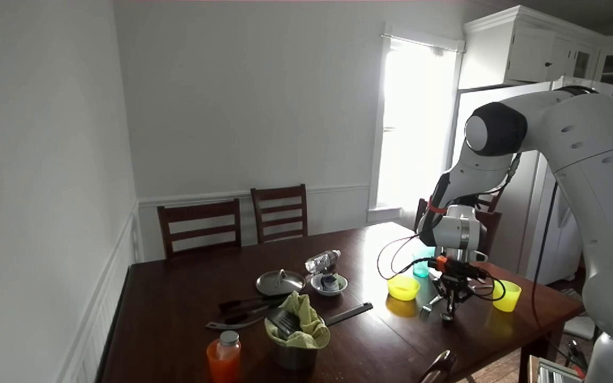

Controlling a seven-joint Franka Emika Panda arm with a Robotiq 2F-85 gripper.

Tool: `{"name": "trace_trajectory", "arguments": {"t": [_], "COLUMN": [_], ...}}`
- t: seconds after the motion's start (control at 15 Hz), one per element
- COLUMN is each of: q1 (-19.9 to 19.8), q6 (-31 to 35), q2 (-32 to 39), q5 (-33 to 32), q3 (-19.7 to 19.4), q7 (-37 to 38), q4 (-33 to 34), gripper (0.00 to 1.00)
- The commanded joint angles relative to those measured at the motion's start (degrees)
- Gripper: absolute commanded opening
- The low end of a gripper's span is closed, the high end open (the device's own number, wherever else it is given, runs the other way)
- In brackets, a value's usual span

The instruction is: Pick up the spoon and fork next to the yellow bowl and put them in the yellow bowl starting with the spoon and end with the fork

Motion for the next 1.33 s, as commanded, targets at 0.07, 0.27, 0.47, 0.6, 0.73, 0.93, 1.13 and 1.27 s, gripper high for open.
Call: {"name": "trace_trajectory", "arguments": {"t": [0.07,0.27,0.47,0.6,0.73,0.93,1.13,1.27], "q1": [-0.38,2.11,4.63,6.26,7.02,7.39,6.83,6.66], "q6": [-1.67,-2.39,-4.28,-5.23,-6.54,-7.67,-9.47,-10.00], "q2": [-1.34,-5.36,-8.78,-9.89,-9.97,-8.94,-7.36,-6.06], "q5": [1.19,-1.04,-3.66,-5.59,-6.40,-5.88,-4.20,-3.65], "q3": [-0.12,-2.07,-3.96,-4.80,-4.44,-3.18,-1.57,-0.82], "q7": [-0.78,0.63,2.33,3.30,3.94,3.80,3.07,3.12], "q4": [0.30,-2.13,-2.67,-1.67,0.23,2.92,5.94,7.83], "gripper": [0.02,0.02,0.02,0.02,0.02,0.02,0.02,0.02]}}
